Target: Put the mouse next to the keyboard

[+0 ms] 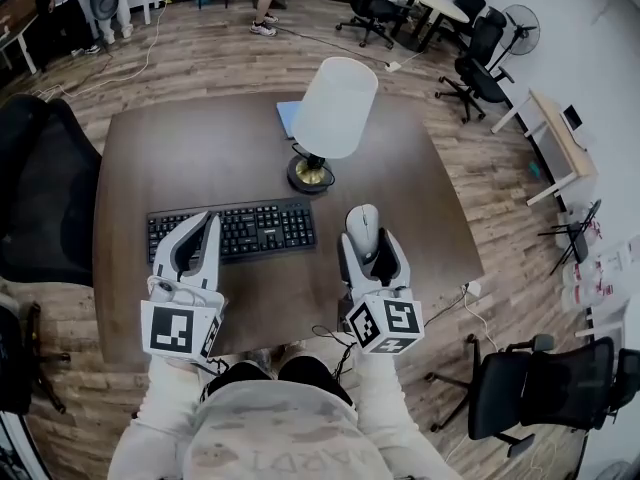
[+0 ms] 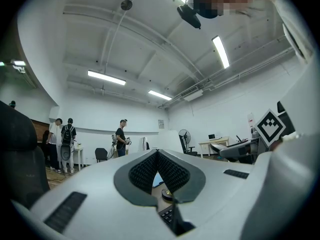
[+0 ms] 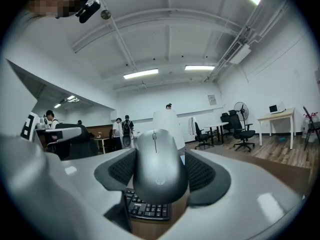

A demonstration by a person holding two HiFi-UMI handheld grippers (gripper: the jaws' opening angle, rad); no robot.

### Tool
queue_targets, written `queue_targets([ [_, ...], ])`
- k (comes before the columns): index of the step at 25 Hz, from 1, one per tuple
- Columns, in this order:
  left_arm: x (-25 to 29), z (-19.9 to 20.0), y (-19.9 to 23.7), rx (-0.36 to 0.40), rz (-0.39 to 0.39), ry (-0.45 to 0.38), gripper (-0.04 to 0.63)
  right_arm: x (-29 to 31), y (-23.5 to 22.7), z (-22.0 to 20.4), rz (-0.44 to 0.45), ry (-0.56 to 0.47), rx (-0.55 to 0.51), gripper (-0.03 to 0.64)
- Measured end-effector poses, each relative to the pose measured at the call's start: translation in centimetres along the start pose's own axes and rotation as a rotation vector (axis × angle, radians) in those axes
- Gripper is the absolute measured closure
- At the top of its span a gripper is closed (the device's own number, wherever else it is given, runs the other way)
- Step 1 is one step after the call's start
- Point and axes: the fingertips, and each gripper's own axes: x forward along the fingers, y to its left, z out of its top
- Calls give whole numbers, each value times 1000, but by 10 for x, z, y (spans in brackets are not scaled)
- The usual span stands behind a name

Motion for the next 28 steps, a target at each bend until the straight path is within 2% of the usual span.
queue_targets([
  [15,34,-21,-4,-17,9,50,589,37,-46,-58,-35,159,31,301],
  [28,44,-27,5,-10,71,92,589,71,-74,-108,-39,298,37,301],
])
